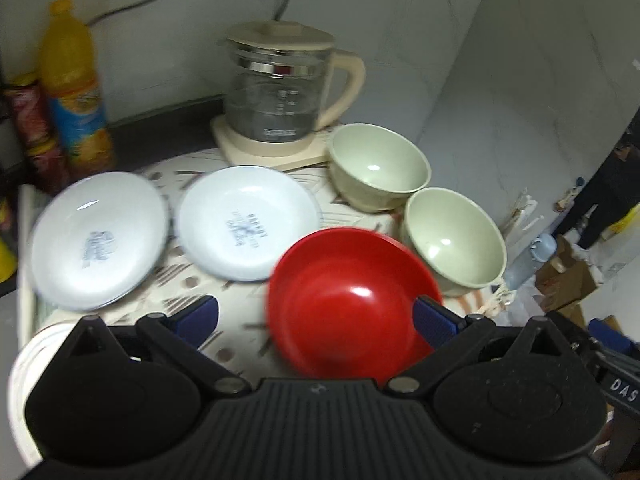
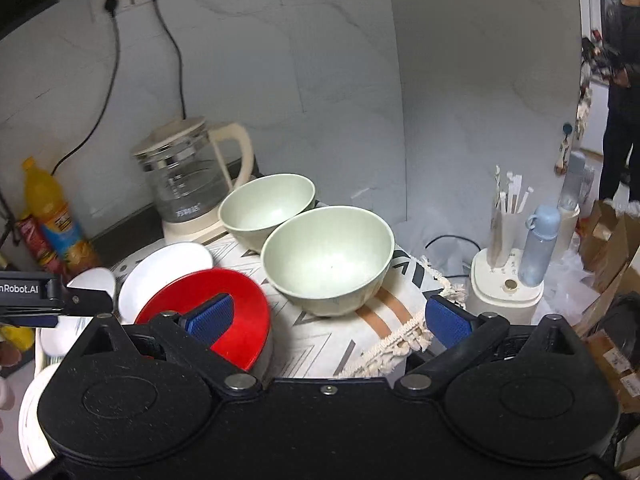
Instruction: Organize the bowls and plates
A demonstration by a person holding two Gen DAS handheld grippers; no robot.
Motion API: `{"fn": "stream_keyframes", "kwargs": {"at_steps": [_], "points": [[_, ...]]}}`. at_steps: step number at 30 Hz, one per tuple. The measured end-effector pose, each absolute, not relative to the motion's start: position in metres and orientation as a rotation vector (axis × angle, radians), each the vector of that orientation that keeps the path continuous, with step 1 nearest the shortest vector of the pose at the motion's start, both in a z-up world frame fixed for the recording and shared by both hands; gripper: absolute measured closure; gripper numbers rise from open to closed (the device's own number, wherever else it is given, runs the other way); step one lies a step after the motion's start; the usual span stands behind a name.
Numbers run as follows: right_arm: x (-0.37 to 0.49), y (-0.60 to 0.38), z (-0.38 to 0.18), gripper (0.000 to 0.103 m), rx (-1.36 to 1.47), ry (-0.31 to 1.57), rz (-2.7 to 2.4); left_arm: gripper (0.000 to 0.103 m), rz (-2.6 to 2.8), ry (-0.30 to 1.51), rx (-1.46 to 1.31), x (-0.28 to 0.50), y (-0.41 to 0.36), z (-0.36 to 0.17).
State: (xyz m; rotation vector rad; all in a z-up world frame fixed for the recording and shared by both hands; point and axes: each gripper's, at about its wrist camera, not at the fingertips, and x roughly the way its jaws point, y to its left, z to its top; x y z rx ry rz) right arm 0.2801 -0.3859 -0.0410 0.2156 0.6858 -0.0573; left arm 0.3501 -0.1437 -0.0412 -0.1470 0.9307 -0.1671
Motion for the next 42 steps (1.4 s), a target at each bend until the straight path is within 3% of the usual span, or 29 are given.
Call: {"fn": "stream_keyframes", "kwargs": {"at_steps": [9, 16, 20, 25, 29, 33, 38, 39, 42], "points": [[0.33, -0.4, -0.061, 0.001, 0.244, 0.771, -0.102, 0.002, -0.28, 0.972, -0.057, 0.414, -0.182, -0.054], [0.363, -0.412, -0.083, 0.018, 0.28, 0.831, -0.157, 0.008, -0.375, 0.989, -0.03, 0.453, -0.206, -0.069], [0.378, -0.417, -0.096, 0.027, 0.304, 0.864, -0.172, 0.023, -0.388, 1.026, -0.028, 0.475, -0.217, -0.084], [0.393, -0.424, -0.113, 0.039, 0.333, 0.914, -0.204, 0.034, -0.416, 1.048, -0.022, 0.498, -0.231, -0.098], [0.401, -0.427, -0.122, 0.045, 0.363, 0.94, -0.22, 0.051, -0.445, 1.09, -0.02, 0.511, -0.24, -0.11], [0.406, -0.428, -0.128, 0.058, 0.377, 0.961, -0.224, 0.063, -0.473, 1.127, -0.012, 0.518, -0.25, -0.123], [0.41, -0.43, -0.134, 0.07, 0.401, 0.975, -0.217, 0.089, -0.492, 1.19, -0.046, 0.526, -0.256, -0.137], [0.41, -0.43, -0.134, 0.079, 0.405, 0.971, -0.204, 0.091, -0.498, 1.194, -0.046, 0.527, -0.258, -0.138], [0.413, -0.426, -0.131, 0.081, 0.382, 0.967, -0.203, 0.093, -0.503, 1.183, -0.025, 0.526, -0.261, -0.139]]}}
